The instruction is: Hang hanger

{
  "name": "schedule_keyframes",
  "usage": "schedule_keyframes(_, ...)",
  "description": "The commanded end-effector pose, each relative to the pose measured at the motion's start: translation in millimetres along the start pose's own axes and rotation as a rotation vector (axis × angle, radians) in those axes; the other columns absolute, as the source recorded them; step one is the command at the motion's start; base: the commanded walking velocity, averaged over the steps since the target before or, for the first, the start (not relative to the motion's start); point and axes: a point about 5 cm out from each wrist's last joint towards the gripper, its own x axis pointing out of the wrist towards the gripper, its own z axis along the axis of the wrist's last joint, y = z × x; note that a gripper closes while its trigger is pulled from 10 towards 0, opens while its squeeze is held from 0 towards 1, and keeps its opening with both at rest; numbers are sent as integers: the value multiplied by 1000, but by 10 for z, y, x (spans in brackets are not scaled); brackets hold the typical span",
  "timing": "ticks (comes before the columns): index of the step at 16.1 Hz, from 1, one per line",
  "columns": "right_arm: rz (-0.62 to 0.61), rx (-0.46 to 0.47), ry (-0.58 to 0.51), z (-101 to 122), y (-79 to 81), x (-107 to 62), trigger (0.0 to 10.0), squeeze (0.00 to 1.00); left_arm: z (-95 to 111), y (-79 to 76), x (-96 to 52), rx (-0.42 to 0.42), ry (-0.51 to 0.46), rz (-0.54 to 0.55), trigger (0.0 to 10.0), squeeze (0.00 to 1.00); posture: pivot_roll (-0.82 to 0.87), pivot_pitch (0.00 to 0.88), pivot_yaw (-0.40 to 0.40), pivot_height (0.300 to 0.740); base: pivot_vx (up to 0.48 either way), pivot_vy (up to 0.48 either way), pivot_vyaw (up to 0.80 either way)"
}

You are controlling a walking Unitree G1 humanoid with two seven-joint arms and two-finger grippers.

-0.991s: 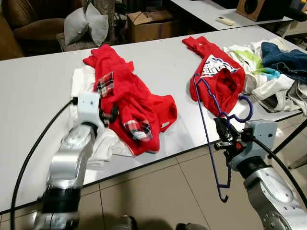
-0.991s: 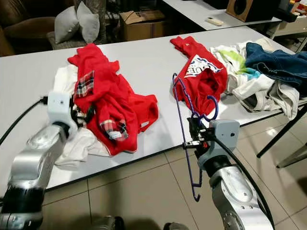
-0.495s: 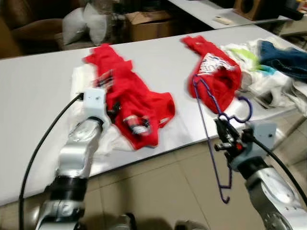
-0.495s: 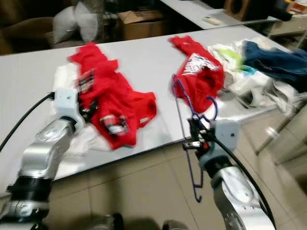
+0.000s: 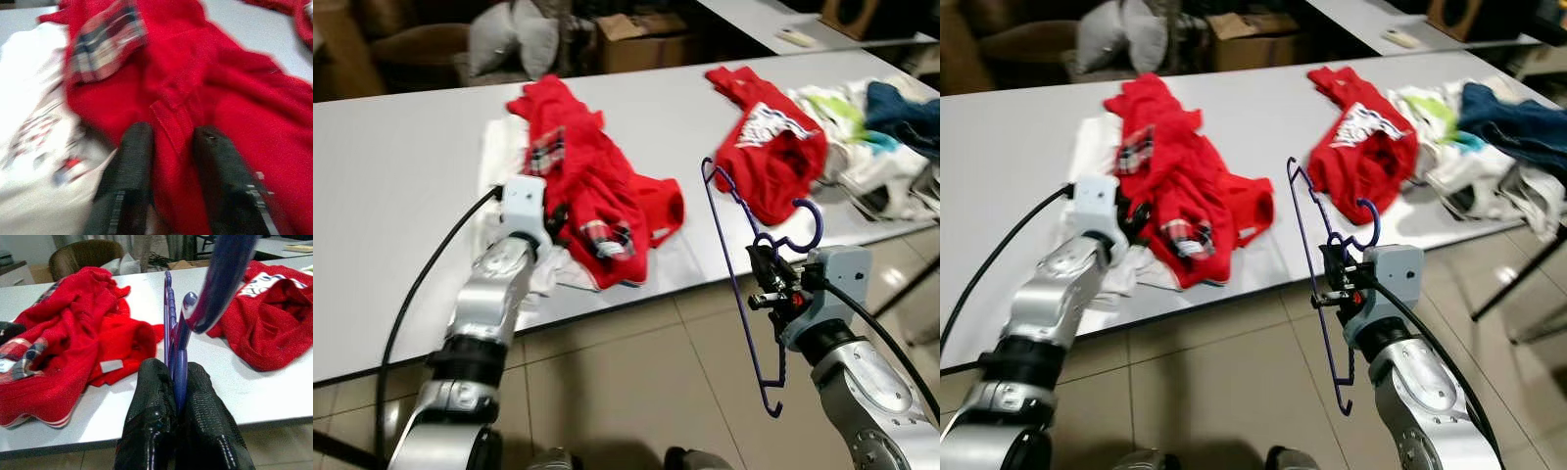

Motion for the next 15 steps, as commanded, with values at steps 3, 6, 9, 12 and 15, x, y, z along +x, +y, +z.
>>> schedule_keyframes(3,36,21,-31,84,-8,-43,10000,0,147,6,71,-8,-75,8,0,0,-61,48,5,740,0,0,0)
schedule_keyframes(6,207,66,-57,181,119,-116,10000,0,343,45,75,81,-175,11,0,0,-61,49,15,740,0,0,0)
schedule_keyframes(9,310,77,-18,156,266,-133,10000,0,661,159,-28,213,-300,30,0,0,-44,48,18,740,0,0,0)
schedule_keyframes(12,446,96,46,95,444,-180,10000,0,986,155,-171,286,-428,0,0,0,-29,47,21,740,0,0,0)
schedule_keyframes(15,521,96,68,73,521,-236,10000,0,1178,78,-323,385,-486,-70,0,0,-24,45,32,740,0,0,0)
